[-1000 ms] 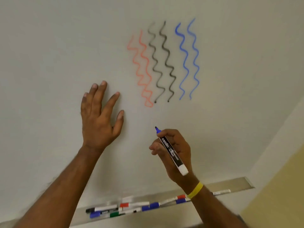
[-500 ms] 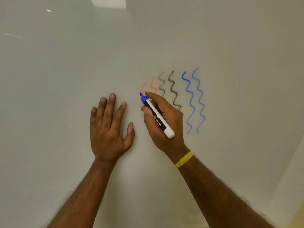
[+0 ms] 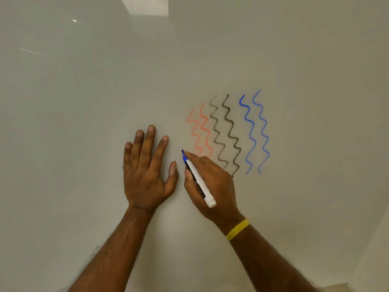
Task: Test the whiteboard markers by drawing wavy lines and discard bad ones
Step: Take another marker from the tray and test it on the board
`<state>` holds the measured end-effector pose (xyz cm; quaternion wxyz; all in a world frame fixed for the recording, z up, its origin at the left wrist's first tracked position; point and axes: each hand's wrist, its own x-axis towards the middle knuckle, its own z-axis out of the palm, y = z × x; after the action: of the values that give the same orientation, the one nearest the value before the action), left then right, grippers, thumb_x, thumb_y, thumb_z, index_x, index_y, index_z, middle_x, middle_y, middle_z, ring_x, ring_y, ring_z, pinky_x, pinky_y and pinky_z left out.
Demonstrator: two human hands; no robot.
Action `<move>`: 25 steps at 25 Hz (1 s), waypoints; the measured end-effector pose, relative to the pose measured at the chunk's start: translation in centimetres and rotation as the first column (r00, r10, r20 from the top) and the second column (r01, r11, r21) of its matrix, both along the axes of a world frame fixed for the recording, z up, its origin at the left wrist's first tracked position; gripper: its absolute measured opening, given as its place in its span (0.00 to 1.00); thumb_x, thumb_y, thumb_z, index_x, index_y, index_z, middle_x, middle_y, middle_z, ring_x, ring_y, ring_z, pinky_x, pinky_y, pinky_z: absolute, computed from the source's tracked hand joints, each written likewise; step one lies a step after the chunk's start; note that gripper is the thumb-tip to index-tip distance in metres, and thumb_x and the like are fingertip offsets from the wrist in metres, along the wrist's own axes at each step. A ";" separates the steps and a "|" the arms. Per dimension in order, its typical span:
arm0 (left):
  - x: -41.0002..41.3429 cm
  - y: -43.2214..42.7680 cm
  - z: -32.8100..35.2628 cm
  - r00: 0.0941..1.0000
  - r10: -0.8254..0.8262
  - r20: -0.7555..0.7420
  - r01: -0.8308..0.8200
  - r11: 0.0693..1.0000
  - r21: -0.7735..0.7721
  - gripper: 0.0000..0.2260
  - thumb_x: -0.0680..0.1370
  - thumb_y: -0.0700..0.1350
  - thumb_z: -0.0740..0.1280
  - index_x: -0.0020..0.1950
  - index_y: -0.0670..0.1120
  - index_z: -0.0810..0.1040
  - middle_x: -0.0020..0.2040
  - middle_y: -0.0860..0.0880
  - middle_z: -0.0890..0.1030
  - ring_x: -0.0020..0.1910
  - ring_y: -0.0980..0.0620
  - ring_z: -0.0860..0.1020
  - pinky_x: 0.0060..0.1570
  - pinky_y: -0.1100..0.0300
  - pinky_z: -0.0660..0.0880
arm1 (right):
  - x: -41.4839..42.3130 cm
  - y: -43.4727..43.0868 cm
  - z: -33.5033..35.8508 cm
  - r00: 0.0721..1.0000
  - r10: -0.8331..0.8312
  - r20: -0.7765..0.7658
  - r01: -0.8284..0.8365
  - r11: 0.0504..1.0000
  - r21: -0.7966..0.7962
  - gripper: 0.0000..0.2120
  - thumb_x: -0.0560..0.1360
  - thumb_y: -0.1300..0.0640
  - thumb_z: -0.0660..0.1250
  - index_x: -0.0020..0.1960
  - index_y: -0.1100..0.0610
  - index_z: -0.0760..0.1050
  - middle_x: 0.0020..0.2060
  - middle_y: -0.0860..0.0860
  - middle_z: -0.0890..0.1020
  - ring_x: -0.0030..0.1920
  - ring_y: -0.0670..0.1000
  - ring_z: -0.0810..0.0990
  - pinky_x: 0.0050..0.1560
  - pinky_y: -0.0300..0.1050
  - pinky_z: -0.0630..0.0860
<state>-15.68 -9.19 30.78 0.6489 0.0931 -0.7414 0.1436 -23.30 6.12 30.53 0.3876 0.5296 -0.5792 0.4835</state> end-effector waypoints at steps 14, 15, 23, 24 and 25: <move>0.4 -0.1 -0.8 1.000 0.010 0.027 -0.010 1.000 0.013 0.27 0.76 0.50 0.65 0.74 0.43 0.69 0.76 0.40 0.64 0.77 0.41 0.59 0.75 0.41 0.56 | 2.1 2.2 -7.8 0.992 -0.073 0.102 0.050 0.975 0.215 0.13 0.74 0.55 0.66 0.58 0.56 0.79 0.41 0.48 0.82 0.36 0.48 0.80 0.34 0.47 0.79; 0.4 -0.1 -1.0 1.000 0.010 0.030 -0.011 1.000 0.013 0.27 0.76 0.51 0.65 0.74 0.43 0.69 0.76 0.40 0.64 0.77 0.41 0.59 0.75 0.41 0.56 | 2.4 2.1 -6.5 0.988 -0.063 0.143 0.039 0.986 0.164 0.12 0.75 0.55 0.67 0.57 0.56 0.79 0.40 0.48 0.82 0.34 0.48 0.80 0.33 0.47 0.79; 0.3 -0.7 -1.6 0.999 0.004 0.043 -0.004 1.000 0.010 0.28 0.77 0.54 0.63 0.75 0.44 0.67 0.76 0.40 0.63 0.78 0.42 0.56 0.76 0.43 0.53 | 1.5 -0.7 5.1 0.992 0.124 0.022 -0.121 0.984 -0.128 0.15 0.76 0.60 0.68 0.61 0.62 0.79 0.47 0.54 0.84 0.42 0.48 0.81 0.43 0.44 0.79; 0.3 -0.8 -1.7 0.999 0.003 0.046 -0.003 1.000 0.007 0.28 0.77 0.54 0.63 0.75 0.44 0.66 0.76 0.40 0.63 0.78 0.42 0.56 0.76 0.43 0.53 | 1.3 -0.8 5.0 0.993 0.118 0.012 -0.115 0.986 -0.121 0.16 0.76 0.59 0.68 0.62 0.62 0.79 0.48 0.55 0.84 0.43 0.48 0.82 0.44 0.45 0.80; 0.4 -0.8 -1.7 0.999 0.004 0.048 -0.004 1.000 0.003 0.28 0.77 0.54 0.63 0.75 0.44 0.66 0.76 0.40 0.63 0.78 0.42 0.57 0.76 0.43 0.53 | 1.2 -0.7 4.5 0.996 0.093 -0.015 -0.094 0.991 -0.098 0.16 0.76 0.59 0.68 0.62 0.62 0.79 0.49 0.55 0.85 0.44 0.49 0.82 0.44 0.45 0.80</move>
<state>-15.30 -9.98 29.06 0.6305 0.0920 -0.7568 0.1457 -22.12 5.38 35.04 0.3933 0.5389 -0.5270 0.5265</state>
